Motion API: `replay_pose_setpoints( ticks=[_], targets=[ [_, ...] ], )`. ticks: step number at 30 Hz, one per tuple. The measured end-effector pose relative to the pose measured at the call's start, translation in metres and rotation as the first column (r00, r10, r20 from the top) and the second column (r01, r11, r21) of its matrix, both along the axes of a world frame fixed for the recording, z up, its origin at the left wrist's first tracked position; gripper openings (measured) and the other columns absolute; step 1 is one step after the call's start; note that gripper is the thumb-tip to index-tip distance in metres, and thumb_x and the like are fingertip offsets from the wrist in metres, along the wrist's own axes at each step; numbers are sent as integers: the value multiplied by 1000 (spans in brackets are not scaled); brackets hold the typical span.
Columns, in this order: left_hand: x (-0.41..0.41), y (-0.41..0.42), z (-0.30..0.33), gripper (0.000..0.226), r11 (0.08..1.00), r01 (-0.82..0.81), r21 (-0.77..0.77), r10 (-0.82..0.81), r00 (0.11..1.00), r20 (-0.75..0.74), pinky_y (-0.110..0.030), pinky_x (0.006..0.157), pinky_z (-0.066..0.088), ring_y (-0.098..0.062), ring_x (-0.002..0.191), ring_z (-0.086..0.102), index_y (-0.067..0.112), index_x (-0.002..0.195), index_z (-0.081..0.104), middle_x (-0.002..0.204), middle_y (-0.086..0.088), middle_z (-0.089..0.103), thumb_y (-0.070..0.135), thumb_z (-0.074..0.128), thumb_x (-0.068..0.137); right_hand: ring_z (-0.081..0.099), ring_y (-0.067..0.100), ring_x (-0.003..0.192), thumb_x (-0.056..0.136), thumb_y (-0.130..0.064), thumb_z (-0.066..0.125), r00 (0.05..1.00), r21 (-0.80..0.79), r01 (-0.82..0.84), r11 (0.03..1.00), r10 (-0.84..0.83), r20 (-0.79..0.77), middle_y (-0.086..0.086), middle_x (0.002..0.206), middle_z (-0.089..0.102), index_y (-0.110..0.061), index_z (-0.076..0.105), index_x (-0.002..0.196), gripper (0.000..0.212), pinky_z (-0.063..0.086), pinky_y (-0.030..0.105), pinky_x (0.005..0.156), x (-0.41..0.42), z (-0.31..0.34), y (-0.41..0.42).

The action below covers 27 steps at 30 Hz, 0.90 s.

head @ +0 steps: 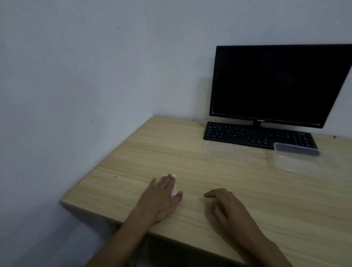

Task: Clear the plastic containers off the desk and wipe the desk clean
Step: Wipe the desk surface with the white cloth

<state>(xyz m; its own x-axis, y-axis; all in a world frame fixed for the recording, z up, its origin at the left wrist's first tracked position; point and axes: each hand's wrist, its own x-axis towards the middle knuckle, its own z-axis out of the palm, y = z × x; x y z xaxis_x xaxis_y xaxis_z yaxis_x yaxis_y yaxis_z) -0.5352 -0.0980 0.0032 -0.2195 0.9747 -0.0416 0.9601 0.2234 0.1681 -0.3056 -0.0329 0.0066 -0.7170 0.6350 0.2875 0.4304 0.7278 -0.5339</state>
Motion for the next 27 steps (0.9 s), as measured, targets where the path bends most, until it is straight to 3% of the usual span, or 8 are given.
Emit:
replay_pose_setpoints(
  ticks=[7,11,15,17,20,27],
  targets=[
    [83,-1,-5,67,973,229,10,-229,972,-46,-31,117,-13,-3,145,-10,23,152,-7,161,7,-6,57,14,98,50,3,105,89,-29,40,996,15,94,995,-94,-3,-12,115,55,-26,58,118,34,41,17,91,28,-6,5],
    [79,-17,-1,69,965,262,-19,-263,963,-58,-37,120,-8,-1,145,-10,26,153,-8,161,10,-5,61,7,96,48,-1,106,89,-31,41,993,-1,120,993,-120,-7,-16,116,52,-29,56,120,34,35,8,88,50,-5,6],
    [62,-18,4,106,979,199,-41,-200,979,-26,-36,120,-9,-1,145,-9,24,153,-7,161,11,-6,79,-24,65,48,-2,106,89,-40,38,985,6,171,985,-171,-8,-18,117,52,-32,55,121,37,38,13,91,80,-7,14],
    [55,-7,4,97,987,156,-41,-156,988,5,-33,118,-11,-1,145,-9,24,153,-7,161,11,-6,77,-14,73,49,-2,106,91,-41,40,982,18,190,982,-190,-12,-17,118,52,-31,55,122,36,41,18,92,95,-6,19],
    [58,19,1,71,991,126,-33,-124,991,49,-33,119,-9,-3,146,-5,22,154,-3,161,8,-3,60,9,95,51,4,106,94,-19,53,973,13,229,973,-229,-16,-12,119,53,-23,57,123,30,42,22,93,113,-1,27],
    [123,76,-4,67,975,224,-2,-223,973,61,-34,120,-7,-5,147,-4,20,155,1,162,7,-1,54,18,100,52,5,106,94,-18,54,948,-19,317,948,-317,-34,-13,120,55,-24,57,124,31,44,24,93,143,0,48]
  ],
)
